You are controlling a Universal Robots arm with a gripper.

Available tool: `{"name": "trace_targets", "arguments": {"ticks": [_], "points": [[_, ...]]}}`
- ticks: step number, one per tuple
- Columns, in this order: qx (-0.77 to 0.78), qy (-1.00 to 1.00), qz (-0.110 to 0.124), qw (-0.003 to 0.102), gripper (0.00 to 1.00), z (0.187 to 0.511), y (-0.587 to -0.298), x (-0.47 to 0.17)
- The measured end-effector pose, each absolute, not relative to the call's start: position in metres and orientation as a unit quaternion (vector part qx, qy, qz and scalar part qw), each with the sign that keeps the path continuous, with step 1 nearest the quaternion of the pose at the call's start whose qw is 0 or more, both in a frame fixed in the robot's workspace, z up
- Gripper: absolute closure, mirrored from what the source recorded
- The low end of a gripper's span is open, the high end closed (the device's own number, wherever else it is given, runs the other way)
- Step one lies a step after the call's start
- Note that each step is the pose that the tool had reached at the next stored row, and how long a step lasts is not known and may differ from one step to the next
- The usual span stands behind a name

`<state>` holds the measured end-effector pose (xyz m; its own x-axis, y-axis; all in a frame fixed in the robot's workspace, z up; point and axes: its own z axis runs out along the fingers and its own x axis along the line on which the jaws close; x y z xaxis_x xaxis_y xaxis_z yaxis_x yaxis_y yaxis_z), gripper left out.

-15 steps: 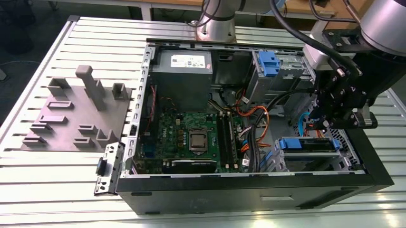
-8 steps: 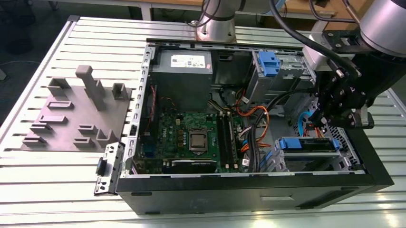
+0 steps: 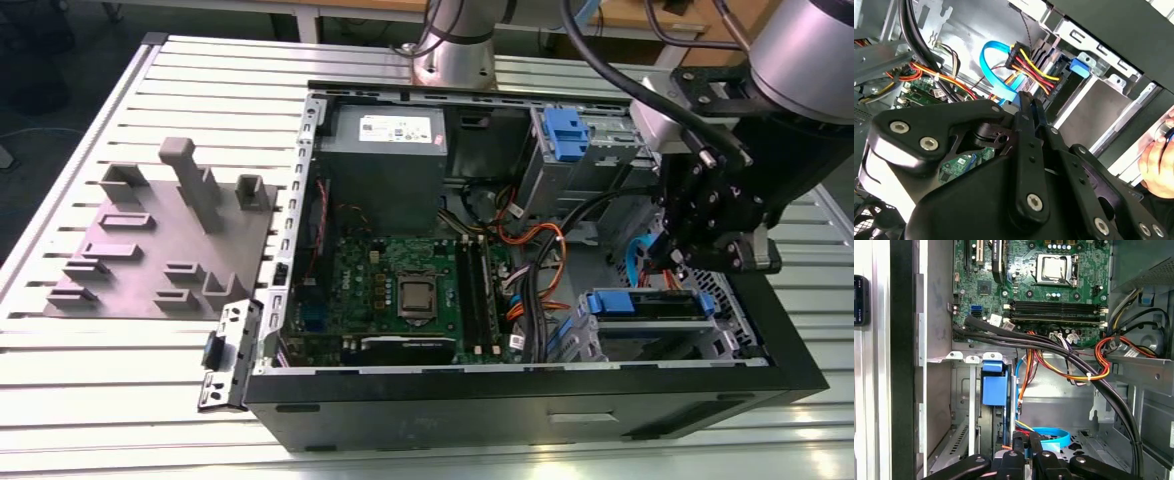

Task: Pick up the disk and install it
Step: 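Insert the second disk wire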

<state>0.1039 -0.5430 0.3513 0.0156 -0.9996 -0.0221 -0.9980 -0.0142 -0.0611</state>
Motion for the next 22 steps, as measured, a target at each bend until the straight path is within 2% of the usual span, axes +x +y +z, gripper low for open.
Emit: {"name": "trace_targets", "arguments": {"ticks": [4, 9, 22], "points": [[-0.713, 0.700, -0.013, 0.032, 0.84, 0.3483, -0.5493, 0.1017], [-0.714, 0.699, -0.006, 0.040, 0.84, 0.3455, -0.5521, 0.1007], [-0.714, 0.699, -0.006, 0.041, 0.84, 0.3454, -0.5522, 0.1006]]}}
